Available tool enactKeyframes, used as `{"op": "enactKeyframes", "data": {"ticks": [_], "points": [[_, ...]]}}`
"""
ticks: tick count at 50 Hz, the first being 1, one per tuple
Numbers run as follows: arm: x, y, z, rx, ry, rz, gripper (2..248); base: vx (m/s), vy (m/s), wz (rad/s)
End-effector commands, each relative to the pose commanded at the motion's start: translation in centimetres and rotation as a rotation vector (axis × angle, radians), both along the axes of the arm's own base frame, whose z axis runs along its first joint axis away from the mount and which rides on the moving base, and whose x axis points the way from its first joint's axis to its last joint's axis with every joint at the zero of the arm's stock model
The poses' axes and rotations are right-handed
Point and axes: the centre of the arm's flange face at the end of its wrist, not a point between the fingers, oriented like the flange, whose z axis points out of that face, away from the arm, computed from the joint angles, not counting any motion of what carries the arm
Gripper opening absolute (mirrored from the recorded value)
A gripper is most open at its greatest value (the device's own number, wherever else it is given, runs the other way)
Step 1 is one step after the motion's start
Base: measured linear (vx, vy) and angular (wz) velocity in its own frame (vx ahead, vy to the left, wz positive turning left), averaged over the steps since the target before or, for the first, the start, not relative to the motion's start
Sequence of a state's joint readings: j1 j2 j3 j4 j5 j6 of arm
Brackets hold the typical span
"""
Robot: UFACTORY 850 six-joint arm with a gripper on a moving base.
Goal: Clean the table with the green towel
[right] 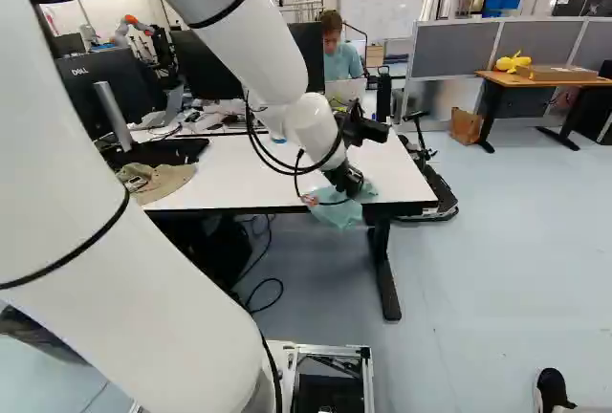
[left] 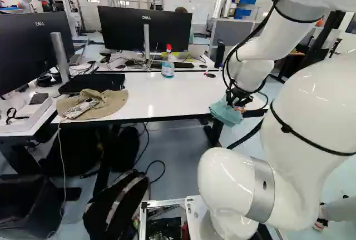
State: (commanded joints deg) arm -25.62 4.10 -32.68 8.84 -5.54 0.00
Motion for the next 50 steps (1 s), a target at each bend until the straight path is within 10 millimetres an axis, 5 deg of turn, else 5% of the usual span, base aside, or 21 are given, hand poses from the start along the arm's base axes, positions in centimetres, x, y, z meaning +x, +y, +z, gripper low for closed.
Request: {"op": "enactKeyframes", "data": {"ticks": [38,50], "points": [[7.3,0.7,0.1,-0.002,-0.004,0.082,42,0.000,0.000,0.000],[7.5,0.4,0.1,-0.002,-0.005,0.079,42,0.000,0.000,0.000]]}}
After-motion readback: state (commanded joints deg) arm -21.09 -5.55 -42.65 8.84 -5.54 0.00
